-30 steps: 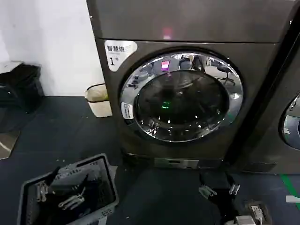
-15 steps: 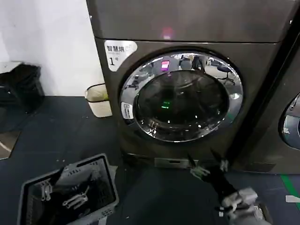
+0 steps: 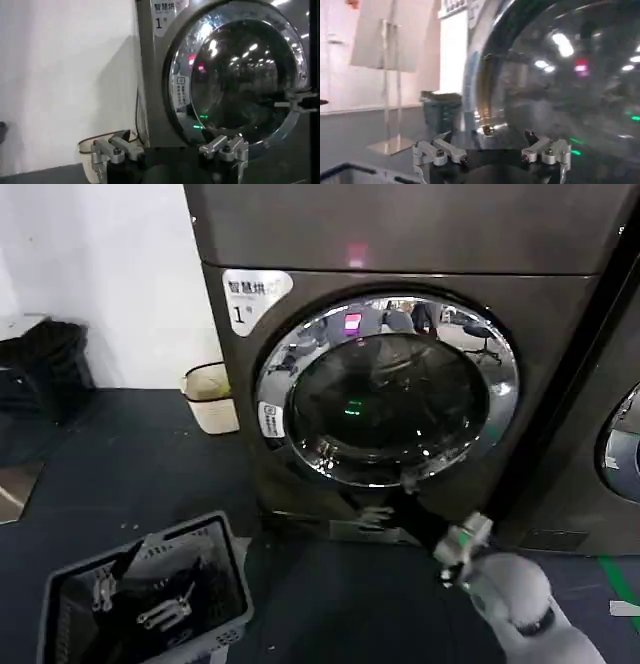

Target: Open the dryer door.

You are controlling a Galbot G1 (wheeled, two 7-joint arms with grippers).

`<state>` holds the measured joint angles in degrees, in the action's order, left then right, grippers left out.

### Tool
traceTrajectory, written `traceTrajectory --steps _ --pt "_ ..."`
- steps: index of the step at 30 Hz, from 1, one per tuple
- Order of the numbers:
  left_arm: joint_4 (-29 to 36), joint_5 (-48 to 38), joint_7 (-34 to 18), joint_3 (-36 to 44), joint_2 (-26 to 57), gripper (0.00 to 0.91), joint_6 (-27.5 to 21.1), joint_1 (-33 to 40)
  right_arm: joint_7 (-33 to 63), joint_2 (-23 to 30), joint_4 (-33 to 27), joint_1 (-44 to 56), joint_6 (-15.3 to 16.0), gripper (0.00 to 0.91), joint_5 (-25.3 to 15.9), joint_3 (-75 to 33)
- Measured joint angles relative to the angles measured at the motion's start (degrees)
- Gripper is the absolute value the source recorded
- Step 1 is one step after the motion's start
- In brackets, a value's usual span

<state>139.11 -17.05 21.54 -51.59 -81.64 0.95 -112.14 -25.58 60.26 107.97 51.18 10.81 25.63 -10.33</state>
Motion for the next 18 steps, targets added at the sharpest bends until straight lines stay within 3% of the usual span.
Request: traceTrajectory --steps 7,18 --pt "0.4 2.8 -0.3 0.5 -0.1 0.907 -1.6 -0.3 -1.4 2.5 -6.3 -7.6 -0.1 0.907 -1.7 5.6" --pt "0.5 3.9 -1.5 0.5 -0.1 0.907 -0.7 -0.2 -2.0 8.0 -15.8 -16.9 -1.6 0.907 -0.4 11.6"
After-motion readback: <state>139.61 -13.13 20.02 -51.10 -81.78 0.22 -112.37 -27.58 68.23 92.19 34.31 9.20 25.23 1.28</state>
